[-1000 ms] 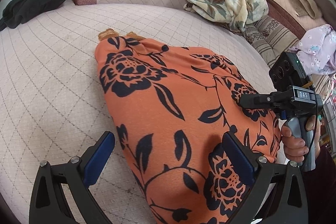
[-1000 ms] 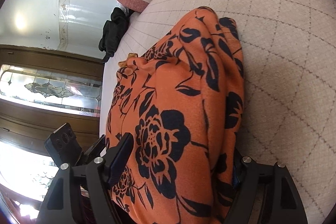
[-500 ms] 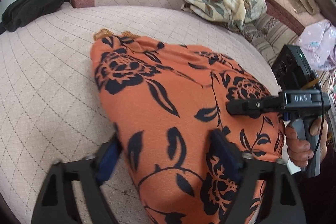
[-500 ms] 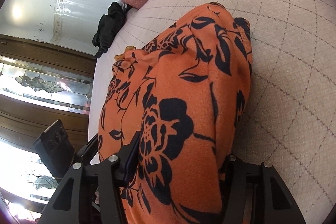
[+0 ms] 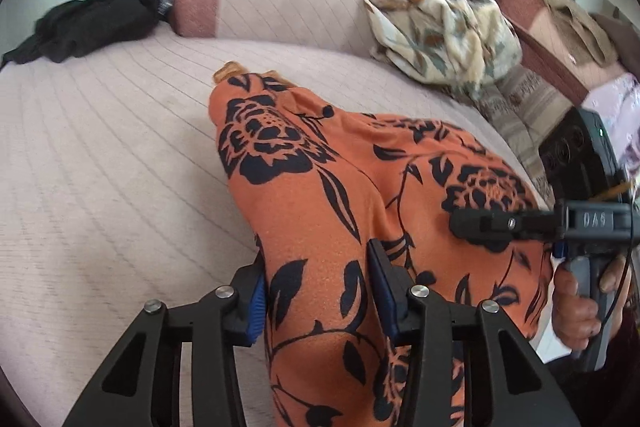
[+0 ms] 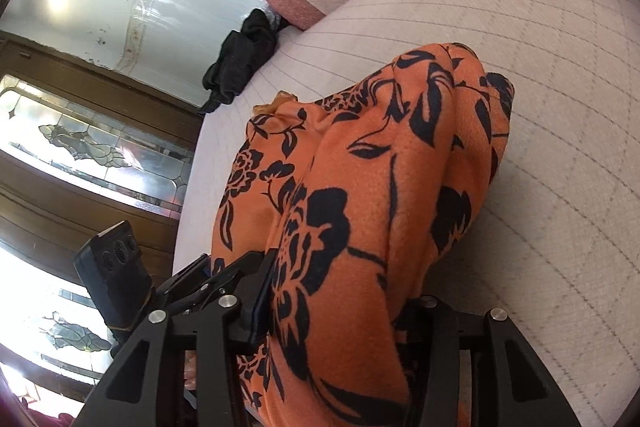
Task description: Fold small clothes
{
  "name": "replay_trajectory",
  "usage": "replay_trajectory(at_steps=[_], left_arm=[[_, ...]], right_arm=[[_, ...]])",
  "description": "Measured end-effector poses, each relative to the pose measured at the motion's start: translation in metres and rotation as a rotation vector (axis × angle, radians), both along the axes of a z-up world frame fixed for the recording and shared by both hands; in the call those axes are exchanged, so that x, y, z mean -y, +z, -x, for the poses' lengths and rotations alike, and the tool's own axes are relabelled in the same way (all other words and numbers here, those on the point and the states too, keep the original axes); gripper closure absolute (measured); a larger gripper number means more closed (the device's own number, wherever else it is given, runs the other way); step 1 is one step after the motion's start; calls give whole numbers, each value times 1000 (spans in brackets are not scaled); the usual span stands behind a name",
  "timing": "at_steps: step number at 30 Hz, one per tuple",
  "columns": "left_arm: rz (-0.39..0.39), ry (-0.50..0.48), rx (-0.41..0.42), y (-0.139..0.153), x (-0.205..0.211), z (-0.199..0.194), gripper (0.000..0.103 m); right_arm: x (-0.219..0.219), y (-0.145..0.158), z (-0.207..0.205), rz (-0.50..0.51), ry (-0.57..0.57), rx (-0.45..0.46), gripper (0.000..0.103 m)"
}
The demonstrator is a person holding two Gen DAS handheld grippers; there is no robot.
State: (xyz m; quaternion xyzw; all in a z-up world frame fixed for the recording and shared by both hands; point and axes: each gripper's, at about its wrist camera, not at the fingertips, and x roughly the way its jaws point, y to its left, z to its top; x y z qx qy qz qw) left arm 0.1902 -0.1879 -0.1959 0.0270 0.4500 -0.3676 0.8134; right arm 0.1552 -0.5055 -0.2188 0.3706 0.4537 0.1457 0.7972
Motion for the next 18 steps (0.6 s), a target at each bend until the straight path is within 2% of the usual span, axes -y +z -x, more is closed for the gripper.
replay_trajectory(at_steps=[9,18], left_arm=[[12,129,47,14,-44,-13,58],[-19,175,54,20,-71,-18,58]], right_arm=[[-46,11,-24,-9,43,45,56],[-77,4,-41,-35,87,28,56]])
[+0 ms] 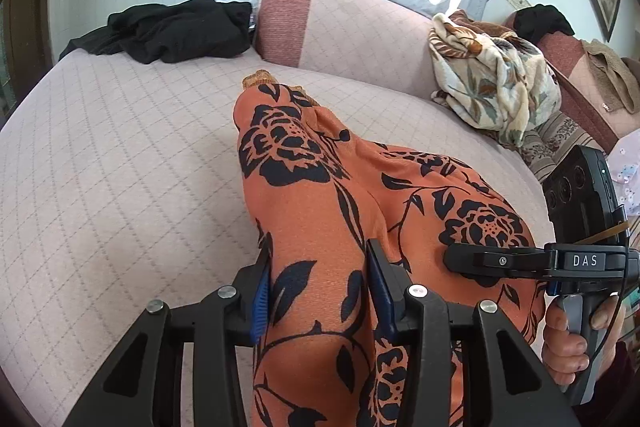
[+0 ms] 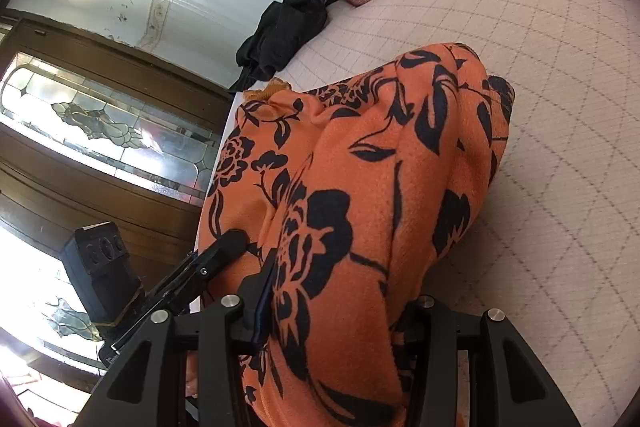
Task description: Fold small clothes
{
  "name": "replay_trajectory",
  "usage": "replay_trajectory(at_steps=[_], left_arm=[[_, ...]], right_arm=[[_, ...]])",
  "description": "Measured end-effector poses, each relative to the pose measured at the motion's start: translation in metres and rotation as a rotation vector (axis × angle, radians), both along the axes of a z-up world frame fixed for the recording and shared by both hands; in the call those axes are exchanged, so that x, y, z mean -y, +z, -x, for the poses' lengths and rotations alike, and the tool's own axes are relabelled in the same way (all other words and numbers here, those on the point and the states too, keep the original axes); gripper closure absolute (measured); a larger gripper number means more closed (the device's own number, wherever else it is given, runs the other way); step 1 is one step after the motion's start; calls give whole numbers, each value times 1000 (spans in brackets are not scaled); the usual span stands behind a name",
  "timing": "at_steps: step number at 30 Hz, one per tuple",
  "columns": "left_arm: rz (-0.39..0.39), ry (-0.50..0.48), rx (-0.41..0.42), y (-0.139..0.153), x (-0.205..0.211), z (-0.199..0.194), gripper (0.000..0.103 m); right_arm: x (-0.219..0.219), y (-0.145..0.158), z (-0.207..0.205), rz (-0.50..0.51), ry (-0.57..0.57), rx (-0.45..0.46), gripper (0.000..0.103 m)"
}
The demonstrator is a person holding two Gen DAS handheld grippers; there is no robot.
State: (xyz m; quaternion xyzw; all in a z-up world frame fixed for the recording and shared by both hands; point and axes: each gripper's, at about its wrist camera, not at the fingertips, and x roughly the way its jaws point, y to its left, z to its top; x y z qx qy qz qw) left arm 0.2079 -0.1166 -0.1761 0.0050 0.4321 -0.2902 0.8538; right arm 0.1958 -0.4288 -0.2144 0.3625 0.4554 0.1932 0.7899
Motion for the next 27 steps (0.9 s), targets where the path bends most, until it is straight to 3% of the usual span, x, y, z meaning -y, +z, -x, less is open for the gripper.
replay_trajectory(at_steps=[11,27], left_arm=[[-49,29,-32,-3,-13,3,59],[-59,39,-41,-3,-11,2,59]], right_arm=[[-22,-14,-20,5,48,-48,56],[-31,-20,-30,8,52,-68,56]])
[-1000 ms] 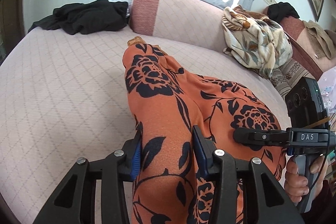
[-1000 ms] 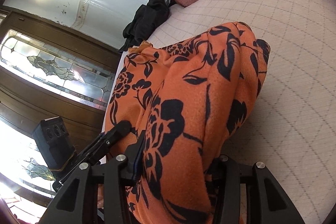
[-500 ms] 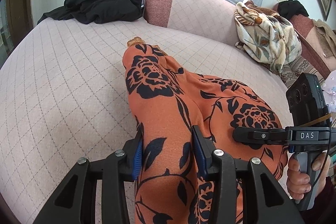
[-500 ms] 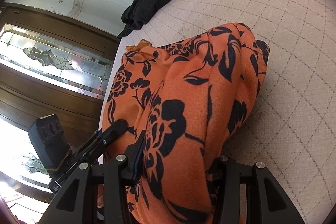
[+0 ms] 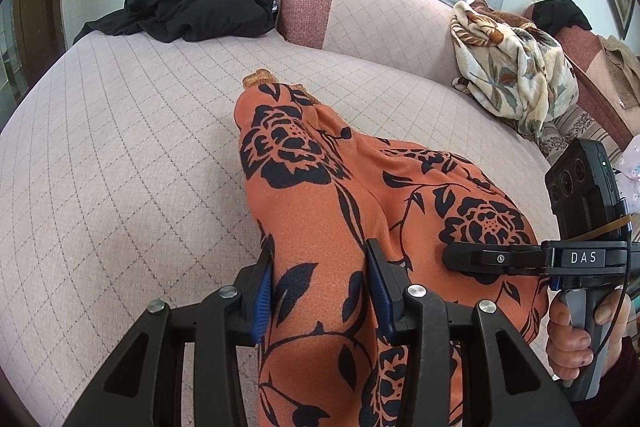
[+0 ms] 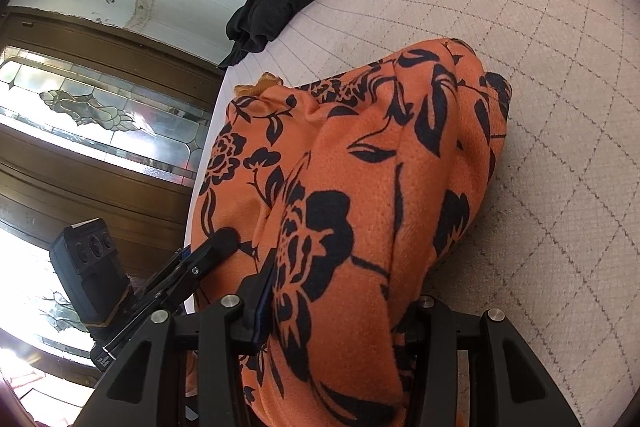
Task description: Fold small clothes
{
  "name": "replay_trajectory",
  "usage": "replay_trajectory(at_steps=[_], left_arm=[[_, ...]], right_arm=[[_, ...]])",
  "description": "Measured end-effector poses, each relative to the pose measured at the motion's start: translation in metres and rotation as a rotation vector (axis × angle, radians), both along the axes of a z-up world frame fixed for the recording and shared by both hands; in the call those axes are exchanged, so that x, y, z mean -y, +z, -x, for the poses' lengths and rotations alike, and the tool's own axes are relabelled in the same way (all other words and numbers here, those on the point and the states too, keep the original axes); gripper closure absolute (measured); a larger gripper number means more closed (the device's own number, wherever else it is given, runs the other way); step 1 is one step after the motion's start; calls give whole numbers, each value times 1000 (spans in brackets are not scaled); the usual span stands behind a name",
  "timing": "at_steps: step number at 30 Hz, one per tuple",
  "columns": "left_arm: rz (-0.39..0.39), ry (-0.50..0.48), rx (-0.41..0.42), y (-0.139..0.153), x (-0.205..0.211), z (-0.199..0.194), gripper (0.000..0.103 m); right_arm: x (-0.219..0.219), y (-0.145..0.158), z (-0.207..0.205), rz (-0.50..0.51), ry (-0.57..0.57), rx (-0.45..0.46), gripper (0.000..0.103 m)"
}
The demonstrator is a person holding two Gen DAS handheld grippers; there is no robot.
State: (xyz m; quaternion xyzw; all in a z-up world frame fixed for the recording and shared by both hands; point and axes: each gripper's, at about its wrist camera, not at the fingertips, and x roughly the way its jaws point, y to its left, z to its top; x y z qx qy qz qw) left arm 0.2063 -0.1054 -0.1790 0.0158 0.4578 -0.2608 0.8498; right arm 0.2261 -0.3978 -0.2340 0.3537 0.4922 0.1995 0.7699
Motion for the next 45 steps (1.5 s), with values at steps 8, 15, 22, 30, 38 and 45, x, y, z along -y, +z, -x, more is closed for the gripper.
replay_trajectory(at_steps=[8,15,22,30,38,45], left_arm=[[-5,8,-5,-1,0,-1,59],[-17,28,-15,-3,-3,-2,57],[-47,35,20,-1,-3,-1,53],[-100,94,93,6,-7,0,38],[-180,131,188,12,-2,3,31],[-183,147,186,11,2,-3,31]], right_arm=[[1,-5,-2,-2,-2,-12,56],[1,-10,-5,0,-3,-34,55],[2,-16,-8,24,-1,-71,46],[3,2,-4,128,0,-49,45],[12,33,13,311,-86,54,45],[19,58,15,368,-261,231,45]])
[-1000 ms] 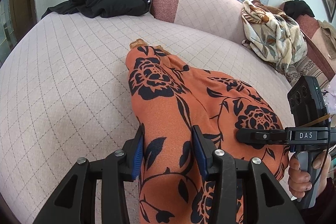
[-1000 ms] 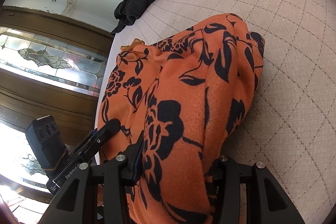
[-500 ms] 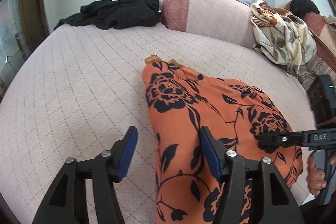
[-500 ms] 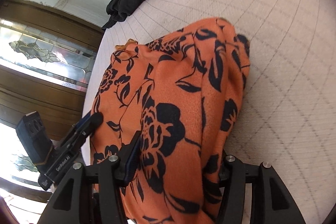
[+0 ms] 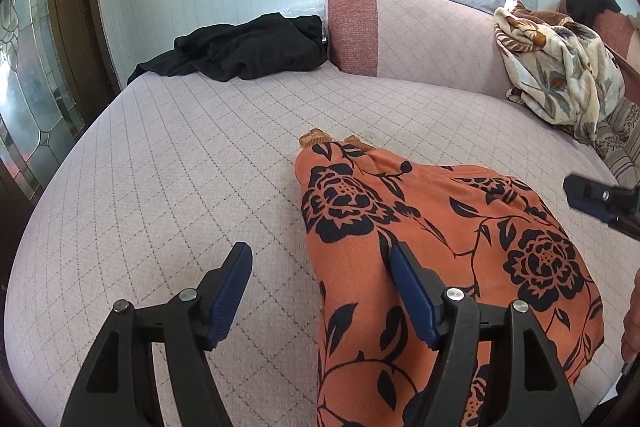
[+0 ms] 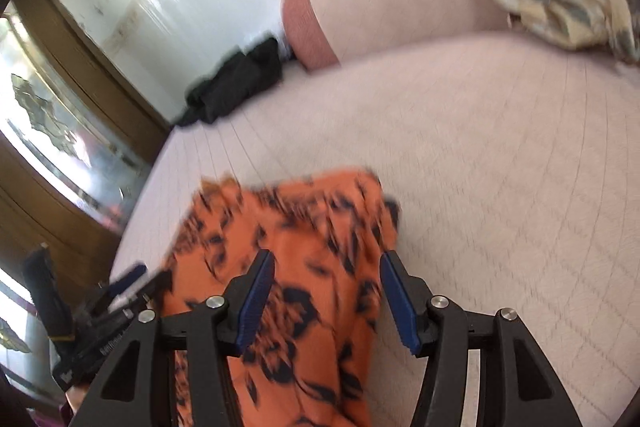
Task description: Fold small clothes
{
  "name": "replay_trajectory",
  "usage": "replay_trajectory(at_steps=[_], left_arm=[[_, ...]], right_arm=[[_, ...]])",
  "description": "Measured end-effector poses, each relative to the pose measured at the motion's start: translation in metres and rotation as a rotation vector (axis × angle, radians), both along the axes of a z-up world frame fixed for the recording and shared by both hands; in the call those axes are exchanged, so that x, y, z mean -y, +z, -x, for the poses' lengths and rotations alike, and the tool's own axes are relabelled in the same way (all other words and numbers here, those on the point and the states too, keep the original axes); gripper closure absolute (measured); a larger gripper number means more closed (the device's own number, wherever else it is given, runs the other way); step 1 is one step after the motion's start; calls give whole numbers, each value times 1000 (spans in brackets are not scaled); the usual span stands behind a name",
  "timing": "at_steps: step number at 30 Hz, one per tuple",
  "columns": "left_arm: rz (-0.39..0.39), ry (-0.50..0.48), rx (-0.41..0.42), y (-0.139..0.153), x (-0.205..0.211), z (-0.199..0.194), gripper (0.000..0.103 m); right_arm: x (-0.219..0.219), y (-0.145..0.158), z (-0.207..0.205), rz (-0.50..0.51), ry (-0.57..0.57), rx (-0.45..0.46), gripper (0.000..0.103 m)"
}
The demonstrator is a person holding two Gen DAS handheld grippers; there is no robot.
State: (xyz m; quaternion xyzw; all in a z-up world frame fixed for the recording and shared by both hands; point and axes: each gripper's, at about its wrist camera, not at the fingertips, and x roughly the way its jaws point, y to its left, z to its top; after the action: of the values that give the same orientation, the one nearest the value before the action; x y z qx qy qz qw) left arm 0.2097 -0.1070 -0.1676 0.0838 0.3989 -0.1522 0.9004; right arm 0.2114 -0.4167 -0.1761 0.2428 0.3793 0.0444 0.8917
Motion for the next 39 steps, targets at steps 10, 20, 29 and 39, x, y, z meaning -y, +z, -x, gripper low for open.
replay_trajectory(at_steps=[10,20,29,39], left_arm=[[-51,26,-86,-23,6,-12,19],[-18,45,-36,-3,-12,13,17],[-121,77,-10,-10,-36,63,17],[-35,117,21,16,-53,111,16]], right_arm=[[-22,-53,-52,-36,88,-199,47],[-10,-20,-19,-90,94,-76,46],[-42,10,61,-51,187,15,47],[-60,-12,111,-6,134,-123,48]])
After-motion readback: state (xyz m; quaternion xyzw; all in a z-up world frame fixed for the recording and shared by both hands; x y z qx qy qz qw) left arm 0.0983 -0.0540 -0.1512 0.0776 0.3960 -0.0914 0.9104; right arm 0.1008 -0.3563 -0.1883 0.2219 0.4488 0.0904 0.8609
